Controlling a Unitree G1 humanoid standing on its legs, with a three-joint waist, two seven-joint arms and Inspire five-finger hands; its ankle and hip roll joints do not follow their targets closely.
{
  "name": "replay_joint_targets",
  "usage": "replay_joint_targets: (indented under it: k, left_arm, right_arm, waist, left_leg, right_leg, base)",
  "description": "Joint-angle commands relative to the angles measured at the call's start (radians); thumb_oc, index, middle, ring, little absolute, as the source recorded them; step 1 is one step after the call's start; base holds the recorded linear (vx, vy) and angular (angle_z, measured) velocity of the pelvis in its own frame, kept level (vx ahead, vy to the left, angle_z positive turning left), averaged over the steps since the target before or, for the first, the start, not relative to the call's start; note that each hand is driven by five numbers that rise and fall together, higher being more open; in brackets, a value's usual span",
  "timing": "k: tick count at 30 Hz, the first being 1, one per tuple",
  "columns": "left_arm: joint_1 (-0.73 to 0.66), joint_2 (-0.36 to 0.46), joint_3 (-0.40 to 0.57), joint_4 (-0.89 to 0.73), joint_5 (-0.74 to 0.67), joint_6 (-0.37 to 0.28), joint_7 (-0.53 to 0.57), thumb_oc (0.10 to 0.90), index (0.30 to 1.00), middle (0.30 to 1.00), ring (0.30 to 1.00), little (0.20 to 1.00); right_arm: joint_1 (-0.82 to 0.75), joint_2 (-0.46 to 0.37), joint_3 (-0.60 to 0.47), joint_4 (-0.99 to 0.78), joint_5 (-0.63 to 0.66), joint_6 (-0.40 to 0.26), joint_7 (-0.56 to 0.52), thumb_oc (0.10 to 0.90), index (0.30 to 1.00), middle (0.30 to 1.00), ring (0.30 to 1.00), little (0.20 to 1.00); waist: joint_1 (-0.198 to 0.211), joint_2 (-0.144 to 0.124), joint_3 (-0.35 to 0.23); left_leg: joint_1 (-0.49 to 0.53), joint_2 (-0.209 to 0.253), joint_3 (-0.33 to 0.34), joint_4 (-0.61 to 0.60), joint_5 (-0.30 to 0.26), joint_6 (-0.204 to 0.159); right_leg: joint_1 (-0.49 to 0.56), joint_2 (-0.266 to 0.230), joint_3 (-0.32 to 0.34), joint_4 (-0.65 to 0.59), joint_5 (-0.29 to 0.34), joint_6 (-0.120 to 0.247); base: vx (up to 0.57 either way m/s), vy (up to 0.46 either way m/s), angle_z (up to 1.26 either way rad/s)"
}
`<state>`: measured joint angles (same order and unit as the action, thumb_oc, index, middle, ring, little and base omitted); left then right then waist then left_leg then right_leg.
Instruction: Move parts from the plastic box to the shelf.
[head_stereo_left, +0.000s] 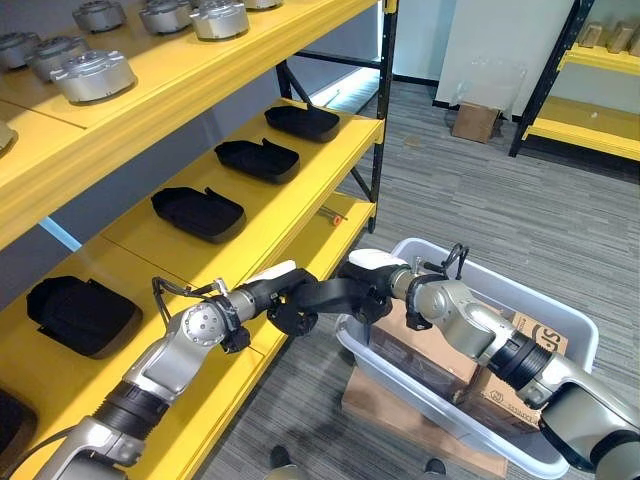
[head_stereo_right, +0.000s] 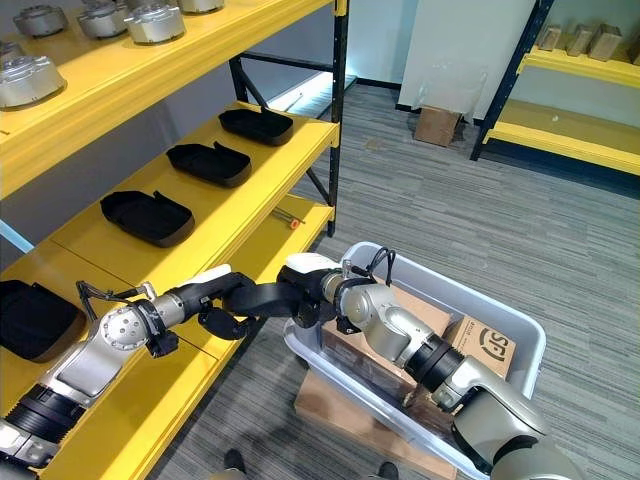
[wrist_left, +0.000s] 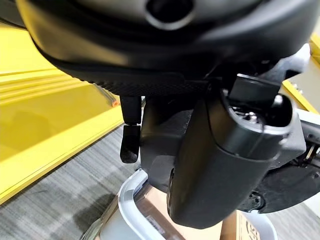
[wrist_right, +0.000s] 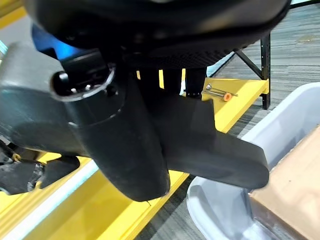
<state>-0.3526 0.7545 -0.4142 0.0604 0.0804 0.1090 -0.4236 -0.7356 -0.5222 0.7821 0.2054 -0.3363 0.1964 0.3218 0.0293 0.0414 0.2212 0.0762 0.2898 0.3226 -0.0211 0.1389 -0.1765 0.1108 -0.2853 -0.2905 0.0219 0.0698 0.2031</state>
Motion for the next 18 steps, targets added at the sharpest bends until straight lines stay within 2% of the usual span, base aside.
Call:
replay_joint_targets:
  k: [1, 10, 16, 18]
  left_arm:
    - [-0.162, -0.012, -0.030, 0.030, -0.054, -0.092, 0.055, 0.400, 0.300, 0.300, 0.300, 0.300]
    - [-0.164, -0.034, -0.052, 0.068, -0.020, -0.084, 0.077, 0.400, 0.300, 0.300, 0.300, 0.300]
    - [-0.158, -0.051, -0.068, 0.097, 0.004, -0.089, 0.108, 0.400, 0.300, 0.300, 0.300, 0.300]
    - [-0.158, -0.058, -0.072, 0.106, 0.009, -0.089, 0.113, 0.400, 0.300, 0.300, 0.300, 0.300]
  right_arm:
    - [-0.214, 0.065, -0.003, -0.024, 0.052, -0.105, -0.100, 0.900, 1.000, 1.000, 1.000, 1.000]
    - [-0.209, 0.035, -0.017, -0.073, 0.035, -0.136, -0.101, 0.900, 1.000, 1.000, 1.000, 1.000]
    - [-0.195, 0.015, -0.032, -0.103, 0.117, -0.126, -0.083, 0.900, 1.000, 1.000, 1.000, 1.000]
    - [-0.191, 0.022, -0.037, -0.095, 0.162, -0.125, -0.030, 0.900, 1.000, 1.000, 1.000, 1.000]
  waist:
    - [0.018, -0.040, -0.081]
    - [0.006, -0.043, -0.090]
    - [-0.007, -0.045, -0.095]
    - [-0.007, -0.047, -0.097]
  left_leg:
    - [0.032, 0.124, 0.106, 0.053, -0.026, -0.021]
    - [0.038, 0.124, 0.110, 0.049, -0.026, -0.020]
    - [0.045, 0.123, 0.115, 0.046, -0.028, -0.020]
    - [0.046, 0.122, 0.113, 0.045, -0.028, -0.019]
  right_leg:
    - [-0.066, -0.114, -0.079, 0.120, -0.027, 0.028]
    - [-0.062, -0.109, -0.071, 0.113, -0.030, 0.028]
    - [-0.058, -0.105, -0.064, 0.110, -0.033, 0.029]
    - [-0.056, -0.104, -0.062, 0.108, -0.034, 0.028]
  base:
    - [0.00, 0.000, 0.00]
    - [0.00, 0.000, 0.00]
    - [0.00, 0.000, 0.00]
    - [0.00, 0.000, 0.00]
